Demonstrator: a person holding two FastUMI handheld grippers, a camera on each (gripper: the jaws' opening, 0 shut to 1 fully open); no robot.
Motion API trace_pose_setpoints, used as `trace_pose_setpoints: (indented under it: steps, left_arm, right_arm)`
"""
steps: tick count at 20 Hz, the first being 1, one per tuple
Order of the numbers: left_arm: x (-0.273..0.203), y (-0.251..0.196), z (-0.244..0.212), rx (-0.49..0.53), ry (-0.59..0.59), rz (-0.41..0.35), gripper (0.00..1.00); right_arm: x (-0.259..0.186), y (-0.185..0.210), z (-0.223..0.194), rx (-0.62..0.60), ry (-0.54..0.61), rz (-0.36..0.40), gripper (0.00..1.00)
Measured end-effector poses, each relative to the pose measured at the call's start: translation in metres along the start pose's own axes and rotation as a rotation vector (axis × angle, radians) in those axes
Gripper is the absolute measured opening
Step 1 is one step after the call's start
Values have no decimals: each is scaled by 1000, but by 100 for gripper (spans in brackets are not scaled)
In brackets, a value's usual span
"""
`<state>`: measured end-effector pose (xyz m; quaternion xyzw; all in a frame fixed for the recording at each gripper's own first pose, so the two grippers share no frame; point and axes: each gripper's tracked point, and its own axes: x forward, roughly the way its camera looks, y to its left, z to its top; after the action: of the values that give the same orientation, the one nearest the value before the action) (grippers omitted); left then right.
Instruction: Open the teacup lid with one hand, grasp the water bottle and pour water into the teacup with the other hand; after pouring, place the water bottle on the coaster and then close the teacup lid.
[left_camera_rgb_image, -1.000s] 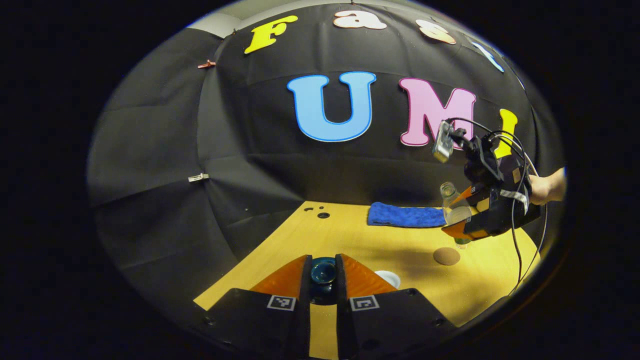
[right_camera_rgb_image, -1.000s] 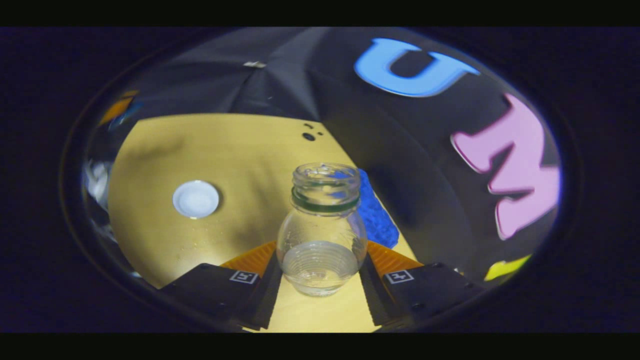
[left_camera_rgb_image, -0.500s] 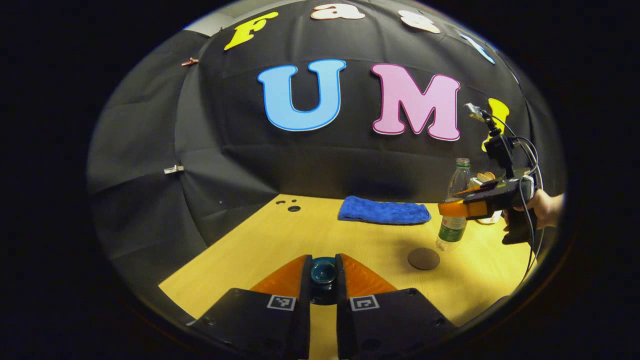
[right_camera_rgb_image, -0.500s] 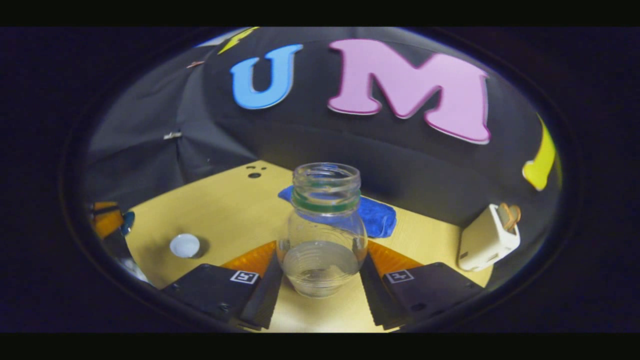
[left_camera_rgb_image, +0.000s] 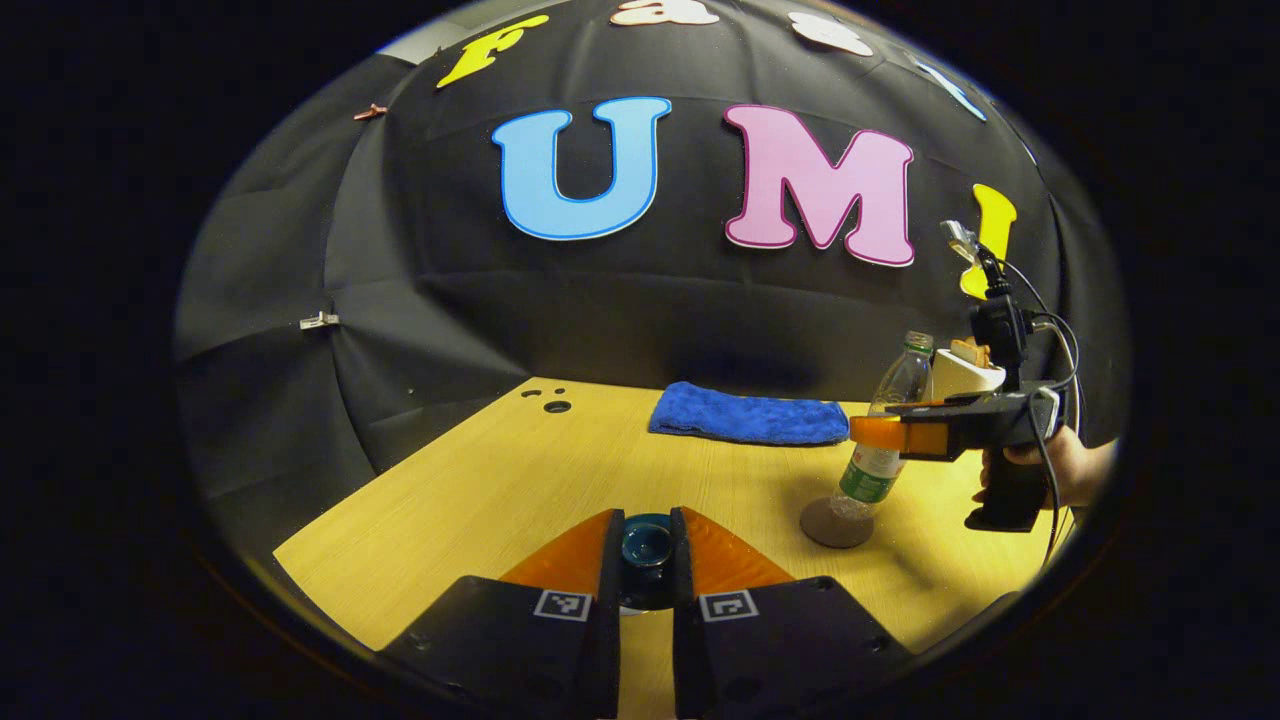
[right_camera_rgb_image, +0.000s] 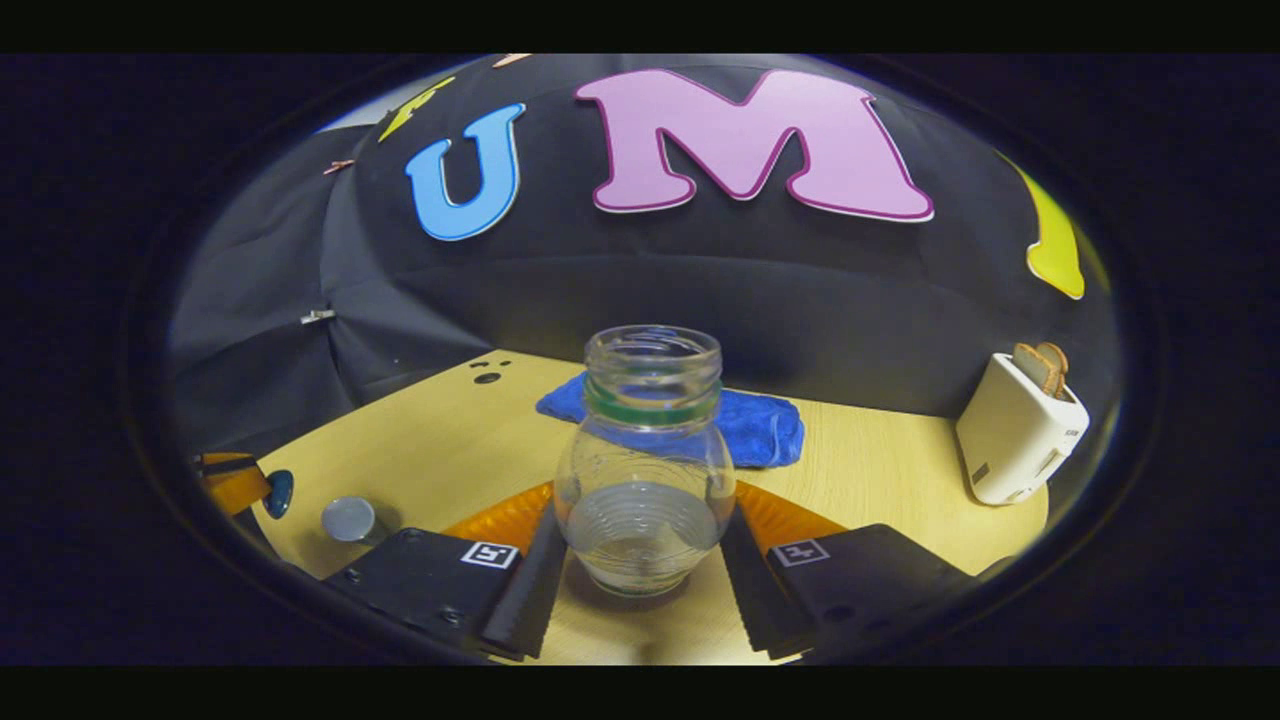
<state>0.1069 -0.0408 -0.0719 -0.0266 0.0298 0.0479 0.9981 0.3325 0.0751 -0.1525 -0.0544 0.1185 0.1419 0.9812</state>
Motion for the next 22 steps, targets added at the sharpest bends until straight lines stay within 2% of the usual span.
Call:
trace_pose_setpoints:
  steps: [1,6,7,8,11,12,15,16,20,21,22]
  left_arm:
    - [2,1,1,2,-4,2,25]
    - [3,7,1,15,-4,7,25]
    - [2,10,-1,16,-1,9,22]
    - [1,11,-1,18,2,10,22]
    - [-3,16,-4,24,5,14,29]
    - [-4,18,-5,27,6,15,27]
    - [-8,20,-7,21,11,6,25]
    - [-9,20,-7,19,11,3,22]
    - [-7,23,-11,14,11,6,22]
    - [-6,24,-14,13,11,10,26]
    - [-5,26,-17,15,16,14,22]
  right_arm:
    - [1,3,-5,-9,5,3,76]
    - [0,8,-12,-69,8,-6,78]
    - [2,11,-12,-80,8,-11,76]
    - [3,12,-12,-84,10,-8,80]
    - [0,15,-23,-74,50,4,81]
    - [-1,11,-27,-80,62,-12,80]
    - [-6,2,-34,-81,84,-45,96]
    - [-7,1,-36,-77,91,-50,99]
    - [-22,0,-46,-65,106,-65,97]
    - [-29,-1,-53,-63,122,-71,97]
    - [-38,-3,-61,-61,134,-83,97]
